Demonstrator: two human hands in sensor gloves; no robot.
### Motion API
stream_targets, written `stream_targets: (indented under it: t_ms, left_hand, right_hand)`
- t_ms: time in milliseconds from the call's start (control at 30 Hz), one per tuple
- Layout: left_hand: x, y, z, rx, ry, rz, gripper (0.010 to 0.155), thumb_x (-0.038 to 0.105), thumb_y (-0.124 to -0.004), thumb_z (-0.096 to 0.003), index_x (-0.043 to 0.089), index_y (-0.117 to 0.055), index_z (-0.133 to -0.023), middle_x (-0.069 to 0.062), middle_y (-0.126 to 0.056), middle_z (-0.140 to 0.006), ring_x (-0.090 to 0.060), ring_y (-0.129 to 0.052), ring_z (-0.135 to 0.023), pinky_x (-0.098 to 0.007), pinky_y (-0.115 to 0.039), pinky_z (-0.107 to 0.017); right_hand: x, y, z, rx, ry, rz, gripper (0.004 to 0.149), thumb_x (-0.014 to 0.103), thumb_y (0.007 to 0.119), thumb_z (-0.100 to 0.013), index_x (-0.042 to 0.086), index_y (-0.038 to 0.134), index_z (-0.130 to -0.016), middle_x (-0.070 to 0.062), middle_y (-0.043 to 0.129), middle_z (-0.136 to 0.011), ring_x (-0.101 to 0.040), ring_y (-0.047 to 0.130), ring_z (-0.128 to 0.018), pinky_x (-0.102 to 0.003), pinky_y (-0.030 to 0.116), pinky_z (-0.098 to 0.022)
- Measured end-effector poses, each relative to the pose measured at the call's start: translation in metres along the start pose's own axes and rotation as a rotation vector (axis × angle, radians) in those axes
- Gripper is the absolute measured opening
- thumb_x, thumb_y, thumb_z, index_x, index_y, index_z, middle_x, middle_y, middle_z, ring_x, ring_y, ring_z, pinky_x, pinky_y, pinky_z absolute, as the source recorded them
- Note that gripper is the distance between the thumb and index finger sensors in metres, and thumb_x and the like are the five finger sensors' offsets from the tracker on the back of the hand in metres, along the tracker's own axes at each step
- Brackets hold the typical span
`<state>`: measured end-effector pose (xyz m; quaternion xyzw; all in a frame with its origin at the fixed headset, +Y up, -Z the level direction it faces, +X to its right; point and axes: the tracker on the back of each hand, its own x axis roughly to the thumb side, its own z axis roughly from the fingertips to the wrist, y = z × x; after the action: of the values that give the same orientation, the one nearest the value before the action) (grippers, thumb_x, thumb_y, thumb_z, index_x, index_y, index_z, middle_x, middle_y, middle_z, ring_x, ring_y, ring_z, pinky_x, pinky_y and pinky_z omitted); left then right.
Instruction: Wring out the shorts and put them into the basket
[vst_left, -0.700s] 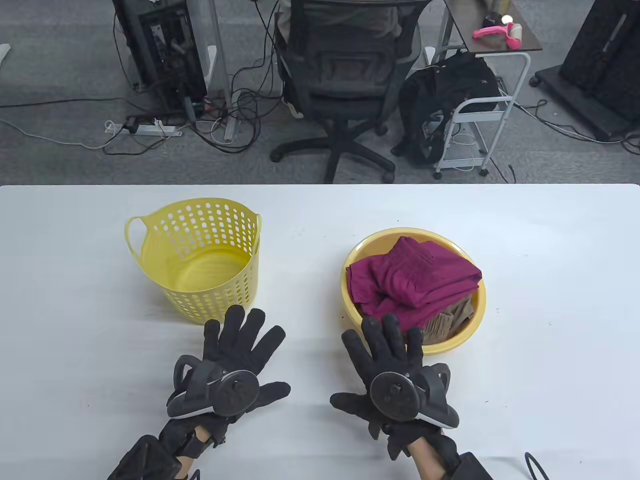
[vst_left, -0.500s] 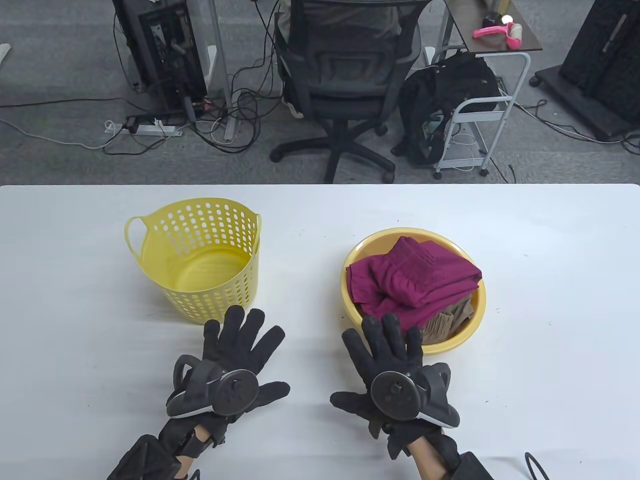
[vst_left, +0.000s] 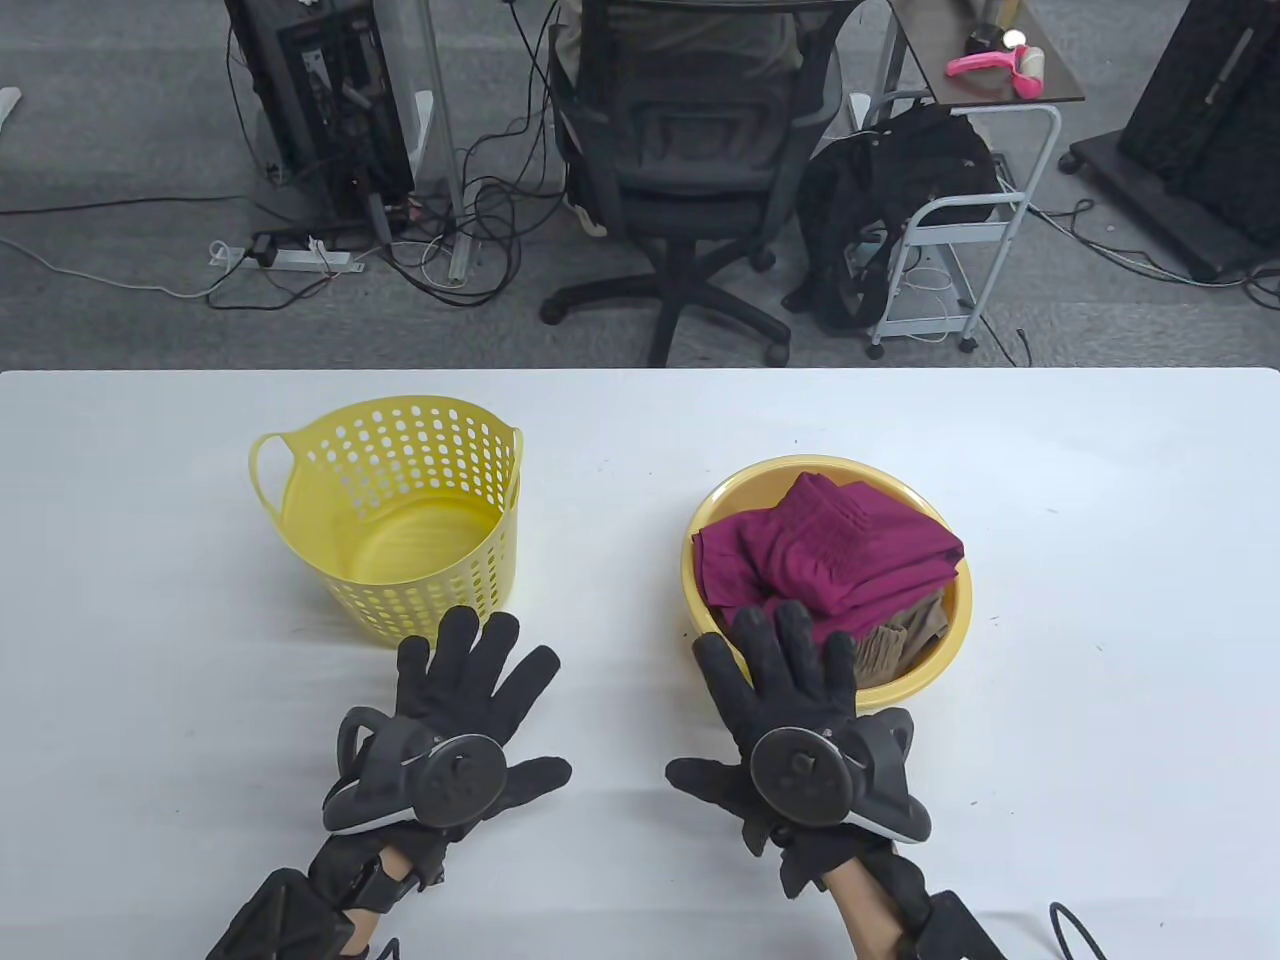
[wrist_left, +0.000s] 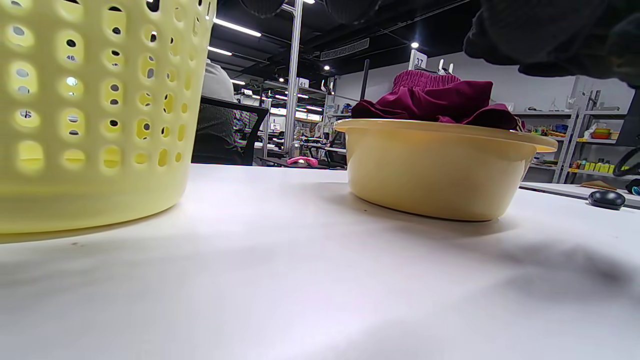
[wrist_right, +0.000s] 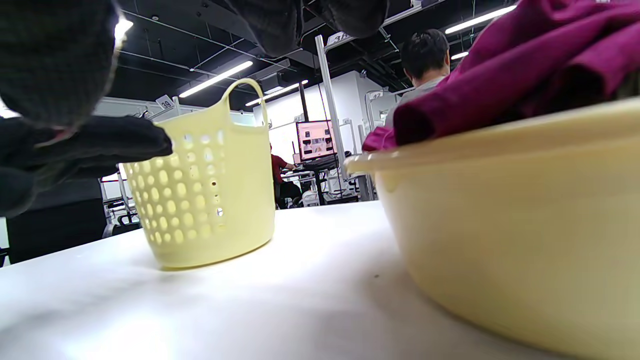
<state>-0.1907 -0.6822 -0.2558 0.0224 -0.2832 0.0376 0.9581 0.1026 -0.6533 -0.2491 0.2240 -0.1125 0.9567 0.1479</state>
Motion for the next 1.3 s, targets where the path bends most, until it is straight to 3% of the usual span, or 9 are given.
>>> stream_targets:
  t_ms: [400, 600, 933, 1300]
  left_hand:
    - [0.0, 0.002, 0.0, 0.007, -0.006, -0.015, 0.093, 0.073, -0.07, -0.0477, 0.024, -0.035, -0.118, -0.028, -0.025, -0.126, -0.067, -0.024, -0.11, -0.085, -0.029, -0.064]
    - [-0.002, 0.003, 0.001, 0.014, -0.003, -0.008, 0.093, 0.073, -0.07, -0.0478, 0.024, -0.035, -0.118, -0.028, -0.025, -0.126, -0.067, -0.024, -0.11, -0.085, -0.029, -0.064]
    - [-0.003, 0.004, 0.001, 0.018, -0.002, -0.003, 0.092, 0.072, -0.071, -0.0478, 0.024, -0.035, -0.118, -0.028, -0.025, -0.126, -0.067, -0.024, -0.11, -0.085, -0.029, -0.064]
    - [-0.005, 0.004, 0.002, 0.017, 0.001, 0.002, 0.092, 0.072, -0.071, -0.0478, 0.024, -0.035, -0.118, -0.028, -0.025, -0.126, -0.067, -0.024, -0.11, -0.085, -0.029, -0.064]
  right_hand:
    - [-0.04, -0.049, -0.037, 0.029, 0.101, 0.063, 0.099, 0.073, 0.079, -0.042, 0.013, 0.044, -0.113, -0.028, 0.03, -0.114, -0.058, 0.026, -0.102, -0.079, 0.033, -0.064]
    - [-0.066, -0.061, -0.058, 0.067, 0.181, 0.077, 0.099, 0.074, 0.078, -0.043, 0.013, 0.043, -0.113, -0.028, 0.03, -0.114, -0.058, 0.027, -0.102, -0.077, 0.036, -0.066]
    - [-0.109, -0.069, -0.084, 0.136, 0.311, 0.078, 0.099, 0.072, 0.078, -0.044, 0.013, 0.042, -0.113, -0.028, 0.031, -0.113, -0.057, 0.031, -0.102, -0.073, 0.042, -0.068]
    - [-0.144, -0.064, -0.104, 0.16, 0.417, -0.053, 0.101, 0.072, 0.078, -0.043, 0.008, 0.043, -0.112, -0.029, 0.036, -0.113, -0.057, 0.04, -0.101, -0.068, 0.05, -0.069]
